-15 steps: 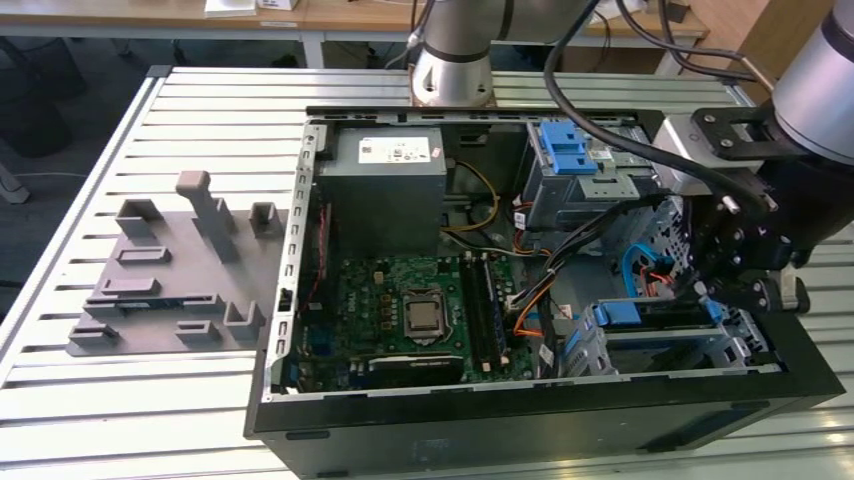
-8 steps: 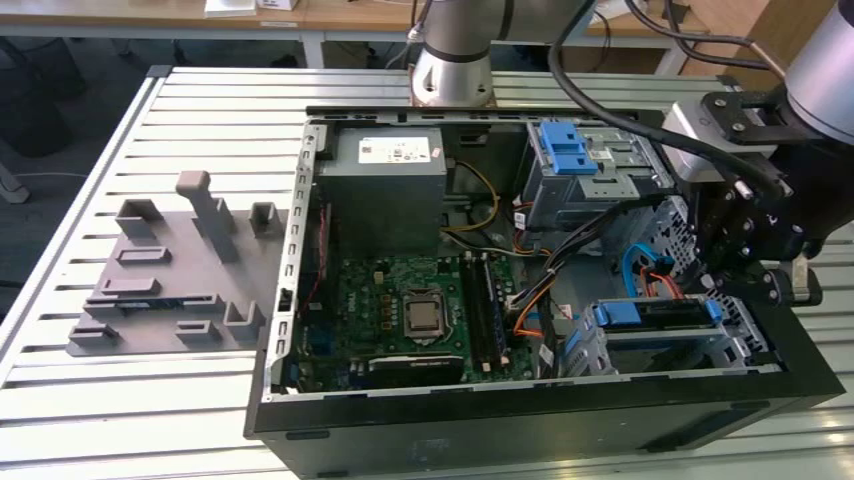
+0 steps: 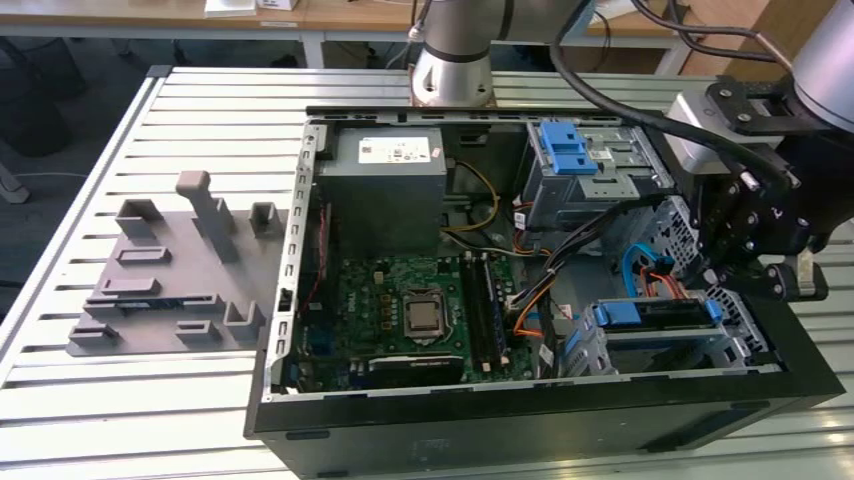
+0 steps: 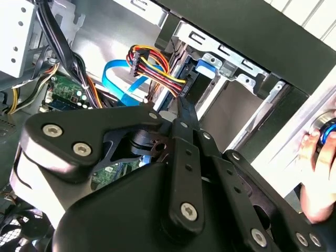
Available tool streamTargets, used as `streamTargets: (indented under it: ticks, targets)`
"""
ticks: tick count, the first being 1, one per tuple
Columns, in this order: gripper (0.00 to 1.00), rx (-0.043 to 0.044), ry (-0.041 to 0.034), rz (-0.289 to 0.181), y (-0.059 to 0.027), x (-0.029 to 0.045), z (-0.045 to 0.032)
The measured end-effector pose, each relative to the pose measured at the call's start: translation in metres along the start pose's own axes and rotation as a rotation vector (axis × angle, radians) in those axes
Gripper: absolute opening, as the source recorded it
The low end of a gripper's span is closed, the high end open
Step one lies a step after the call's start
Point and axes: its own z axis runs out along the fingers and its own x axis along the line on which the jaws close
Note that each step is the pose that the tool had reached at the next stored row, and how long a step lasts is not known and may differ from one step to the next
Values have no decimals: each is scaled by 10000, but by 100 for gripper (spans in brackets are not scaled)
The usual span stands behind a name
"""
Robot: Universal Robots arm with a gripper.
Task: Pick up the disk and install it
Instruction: 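Insert the second disk wire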
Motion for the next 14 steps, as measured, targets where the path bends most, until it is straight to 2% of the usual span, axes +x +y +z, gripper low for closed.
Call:
streamTargets:
  ticks: [14]
  targets:
    - [10,-3,-144,7,148,6,-10]
